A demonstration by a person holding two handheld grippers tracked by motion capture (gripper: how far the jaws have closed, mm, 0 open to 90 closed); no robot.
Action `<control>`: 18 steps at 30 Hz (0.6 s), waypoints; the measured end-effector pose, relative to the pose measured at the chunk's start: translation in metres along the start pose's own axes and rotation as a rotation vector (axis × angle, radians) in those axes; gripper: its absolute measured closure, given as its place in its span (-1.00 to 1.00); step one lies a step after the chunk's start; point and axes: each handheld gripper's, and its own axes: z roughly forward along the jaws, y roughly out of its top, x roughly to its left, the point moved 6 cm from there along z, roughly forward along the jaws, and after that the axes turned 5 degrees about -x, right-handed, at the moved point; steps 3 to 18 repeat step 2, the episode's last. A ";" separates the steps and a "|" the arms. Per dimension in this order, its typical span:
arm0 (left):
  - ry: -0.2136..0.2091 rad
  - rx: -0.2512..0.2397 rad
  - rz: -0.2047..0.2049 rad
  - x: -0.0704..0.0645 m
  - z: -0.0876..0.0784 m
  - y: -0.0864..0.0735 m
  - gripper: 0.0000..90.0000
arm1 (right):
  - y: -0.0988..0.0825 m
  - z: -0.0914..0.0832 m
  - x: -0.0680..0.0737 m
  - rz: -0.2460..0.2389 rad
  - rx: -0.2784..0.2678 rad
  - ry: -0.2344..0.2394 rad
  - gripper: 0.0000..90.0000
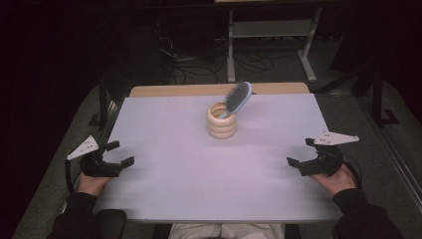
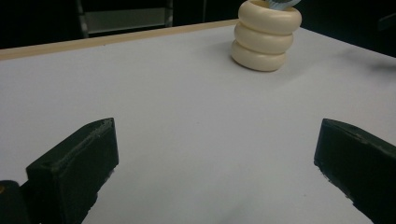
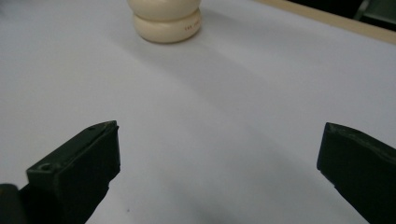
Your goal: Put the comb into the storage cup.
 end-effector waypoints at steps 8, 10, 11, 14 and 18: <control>-0.001 -0.003 -0.002 0.000 0.000 0.000 -1.00 | -0.004 0.002 0.000 0.000 0.022 -0.002 -1.00; -0.001 -0.003 -0.002 0.000 0.000 0.000 -1.00 | -0.004 0.002 0.000 0.000 0.022 -0.002 -1.00; -0.001 -0.003 -0.002 0.000 0.000 0.000 -1.00 | -0.004 0.002 0.000 0.000 0.022 -0.002 -1.00; -0.001 -0.003 -0.002 0.000 0.000 0.000 -1.00 | -0.004 0.002 0.000 0.000 0.022 -0.002 -1.00; -0.001 -0.003 -0.002 0.000 0.000 0.000 -1.00 | -0.004 0.002 0.000 0.000 0.022 -0.002 -1.00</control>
